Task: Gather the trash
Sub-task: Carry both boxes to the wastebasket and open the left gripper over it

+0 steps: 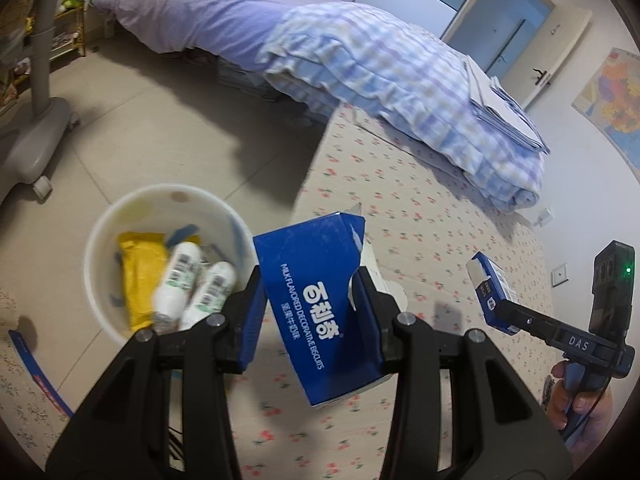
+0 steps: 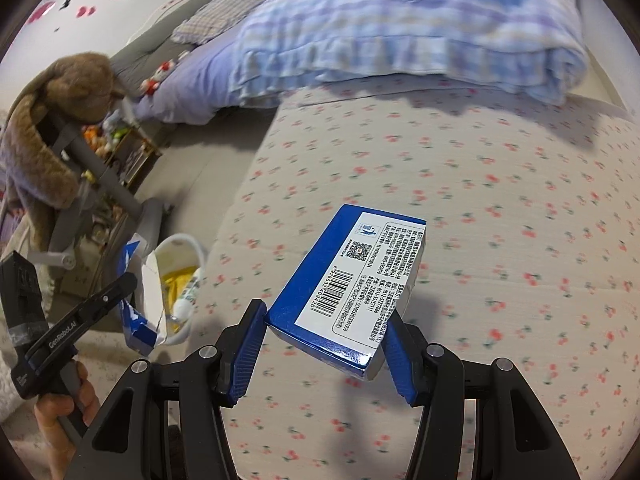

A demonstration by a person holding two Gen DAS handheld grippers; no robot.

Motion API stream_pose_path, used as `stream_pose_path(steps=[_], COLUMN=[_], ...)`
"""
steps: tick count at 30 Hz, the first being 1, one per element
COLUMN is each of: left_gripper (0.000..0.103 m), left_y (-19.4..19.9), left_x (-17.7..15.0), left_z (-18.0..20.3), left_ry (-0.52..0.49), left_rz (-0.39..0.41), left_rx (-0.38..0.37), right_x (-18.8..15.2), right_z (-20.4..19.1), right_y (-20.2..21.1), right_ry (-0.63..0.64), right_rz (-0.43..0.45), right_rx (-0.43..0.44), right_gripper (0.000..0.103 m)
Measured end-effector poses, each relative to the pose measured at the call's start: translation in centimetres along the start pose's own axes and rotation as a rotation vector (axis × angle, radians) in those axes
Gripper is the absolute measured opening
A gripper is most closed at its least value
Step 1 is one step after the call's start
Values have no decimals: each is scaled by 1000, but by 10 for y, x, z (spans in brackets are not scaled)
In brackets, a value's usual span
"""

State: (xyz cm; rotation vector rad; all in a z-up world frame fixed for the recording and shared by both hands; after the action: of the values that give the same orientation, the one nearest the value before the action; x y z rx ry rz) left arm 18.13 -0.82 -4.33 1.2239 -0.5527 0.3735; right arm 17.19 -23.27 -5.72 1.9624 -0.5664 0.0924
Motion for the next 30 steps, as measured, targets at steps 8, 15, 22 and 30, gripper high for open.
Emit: stream_pose_path(steps=[8, 15, 22, 30], left_gripper=[45, 51, 85, 94], left_y=[15, 19, 27, 31], left_x=[-11, -11, -16, -32], left_z=[-54, -93, -125, -149], left_ry=[48, 94, 142, 214], left_rz=[7, 33, 25, -38], left_rx=[75, 144, 275, 314], right_x=[-15, -28, -38, -49], right_z=[-40, -76, -104, -133], right_y=[-20, -41, -60, -95], right_ry=[77, 135, 180, 198], right_rz=[-28, -57, -74, -147], right_rx=[20, 55, 91, 121], right_gripper=[57, 57, 57, 57])
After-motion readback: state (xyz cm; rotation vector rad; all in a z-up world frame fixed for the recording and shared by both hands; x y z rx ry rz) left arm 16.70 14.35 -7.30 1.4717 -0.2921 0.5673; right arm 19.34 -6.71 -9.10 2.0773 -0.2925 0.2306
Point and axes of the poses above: each gripper's, at about its wrist camera, not at the fingertips, and y roughly against the way its jaws point, z to its right, x to its top, the point moved 8 cm from there along -y, roughly the way its jaws point, and after that the axes turned 12 degrees about -y, right-handed, at the moved point
